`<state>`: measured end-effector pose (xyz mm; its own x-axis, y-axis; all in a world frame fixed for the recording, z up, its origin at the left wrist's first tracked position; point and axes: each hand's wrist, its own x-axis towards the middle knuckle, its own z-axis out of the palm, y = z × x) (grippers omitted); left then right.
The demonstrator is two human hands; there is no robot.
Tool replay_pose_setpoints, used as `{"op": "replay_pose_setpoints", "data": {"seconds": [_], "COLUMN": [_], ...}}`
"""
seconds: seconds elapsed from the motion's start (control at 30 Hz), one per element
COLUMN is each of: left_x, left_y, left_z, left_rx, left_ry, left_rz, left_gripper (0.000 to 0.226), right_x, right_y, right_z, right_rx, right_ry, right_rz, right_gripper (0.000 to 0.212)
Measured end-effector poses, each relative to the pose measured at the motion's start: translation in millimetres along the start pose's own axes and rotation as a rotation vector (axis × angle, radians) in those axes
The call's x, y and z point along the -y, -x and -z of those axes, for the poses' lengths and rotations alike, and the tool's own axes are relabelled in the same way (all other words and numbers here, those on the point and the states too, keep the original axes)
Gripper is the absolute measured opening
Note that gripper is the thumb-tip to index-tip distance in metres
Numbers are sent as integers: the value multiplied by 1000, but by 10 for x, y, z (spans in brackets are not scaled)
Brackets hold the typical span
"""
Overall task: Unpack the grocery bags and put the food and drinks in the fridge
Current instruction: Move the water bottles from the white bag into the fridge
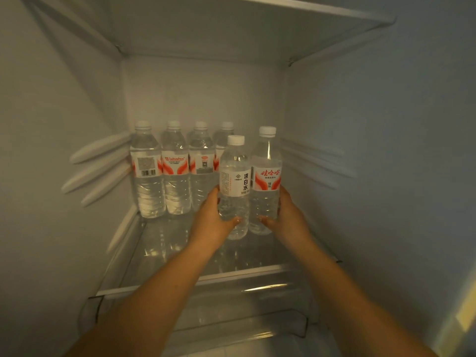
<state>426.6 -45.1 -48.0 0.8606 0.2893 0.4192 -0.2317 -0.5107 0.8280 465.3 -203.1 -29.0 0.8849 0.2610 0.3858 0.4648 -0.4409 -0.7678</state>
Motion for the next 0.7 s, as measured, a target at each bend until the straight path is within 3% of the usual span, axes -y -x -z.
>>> {"op": "replay_pose_setpoints", "data": {"seconds": [0.13, 0.37, 0.7], "left_x": [62, 168, 325], "left_y": [-155, -419, -607], "left_z": [-120, -282, -378], "left_rx": [-36, -86, -108], "left_ry": [19, -13, -30], "left_rz": [-12, -13, -32], "left_gripper": [82, 79, 81], "right_x": [-16, -245, -302], "right_y": [-241, -619, -988], "right_z": [-4, -124, -274], "right_rx": [42, 45, 64], "right_ry": [39, 47, -85], "right_rz": [-9, 3, 28], "right_gripper": [50, 71, 50]}}
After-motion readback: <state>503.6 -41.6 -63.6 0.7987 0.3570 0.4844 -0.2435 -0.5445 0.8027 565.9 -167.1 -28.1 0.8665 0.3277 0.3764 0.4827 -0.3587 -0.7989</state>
